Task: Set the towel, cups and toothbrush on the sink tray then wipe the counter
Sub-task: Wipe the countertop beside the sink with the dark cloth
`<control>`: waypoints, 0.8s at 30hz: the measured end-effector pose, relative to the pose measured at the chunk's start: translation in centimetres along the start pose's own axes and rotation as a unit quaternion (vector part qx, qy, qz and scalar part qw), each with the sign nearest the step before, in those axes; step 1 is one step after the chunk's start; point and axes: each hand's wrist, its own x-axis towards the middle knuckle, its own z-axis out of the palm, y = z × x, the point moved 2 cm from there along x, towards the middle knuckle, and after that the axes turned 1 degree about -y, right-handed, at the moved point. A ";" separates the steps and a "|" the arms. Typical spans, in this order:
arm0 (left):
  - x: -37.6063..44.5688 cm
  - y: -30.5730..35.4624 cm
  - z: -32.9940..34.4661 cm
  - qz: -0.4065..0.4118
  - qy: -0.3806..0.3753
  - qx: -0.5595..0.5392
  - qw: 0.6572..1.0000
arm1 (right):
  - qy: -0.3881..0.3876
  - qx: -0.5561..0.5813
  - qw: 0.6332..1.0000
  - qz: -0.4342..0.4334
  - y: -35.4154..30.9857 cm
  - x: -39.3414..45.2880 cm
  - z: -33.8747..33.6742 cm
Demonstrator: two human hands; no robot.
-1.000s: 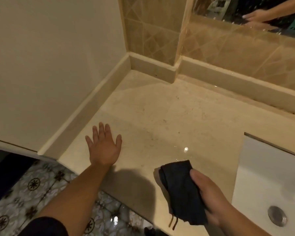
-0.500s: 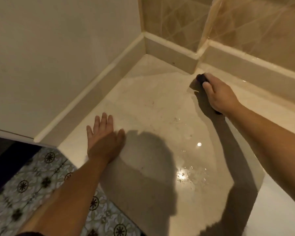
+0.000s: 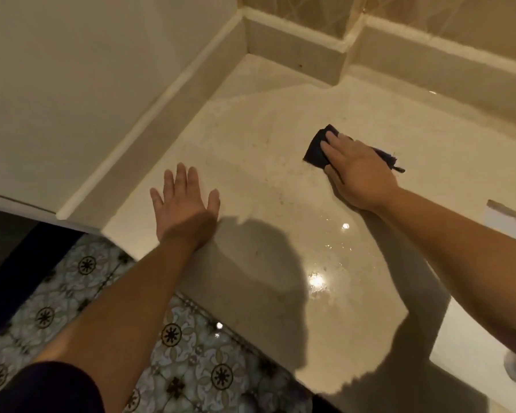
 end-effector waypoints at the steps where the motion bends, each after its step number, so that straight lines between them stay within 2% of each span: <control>1: 0.0 0.0 0.1 0.004 -0.001 -0.001 1.000 | 0.003 0.014 1.000 -0.001 -2.1 -2.4 0.5; 6: -0.4 -0.2 -0.1 0.014 -0.015 -0.006 1.000 | -0.002 0.078 0.997 -0.024 -13.9 -13.4 3.1; 13: -0.4 -0.1 -0.5 0.024 -0.032 -0.001 0.999 | -0.042 0.166 0.985 -0.011 -23.7 -20.0 5.1; 15: -0.3 0.0 -0.5 0.022 -0.033 -0.002 0.999 | -0.012 0.245 0.969 0.002 -24.9 -20.8 4.6; 17: -0.2 -0.1 -0.4 0.021 -0.034 0.000 0.999 | 0.015 0.373 0.926 0.065 -25.3 -21.2 3.6; 18: -0.1 -0.1 -0.5 0.021 -0.032 0.001 0.999 | 0.010 0.465 0.877 0.117 -25.2 -21.3 3.3; 19: -0.1 -0.1 -0.5 0.022 -0.031 0.000 0.999 | -0.014 0.591 0.785 0.186 -24.9 -21.3 3.0; 21: -0.2 0.1 -0.6 0.022 -0.033 -0.003 0.999 | -0.051 0.818 0.496 0.287 -24.3 -21.4 2.8; 22: -0.2 0.1 -0.7 0.022 -0.034 -0.004 0.999 | -0.058 0.869 0.376 0.318 -23.9 -21.5 2.7; 23: -0.2 0.2 -0.7 0.023 -0.034 -0.004 0.999 | -0.060 0.888 0.303 0.340 -23.5 -21.5 2.7; 24: -0.2 0.2 -0.7 0.023 -0.033 -0.004 0.999 | -0.055 0.895 0.261 0.358 -22.9 -21.6 2.5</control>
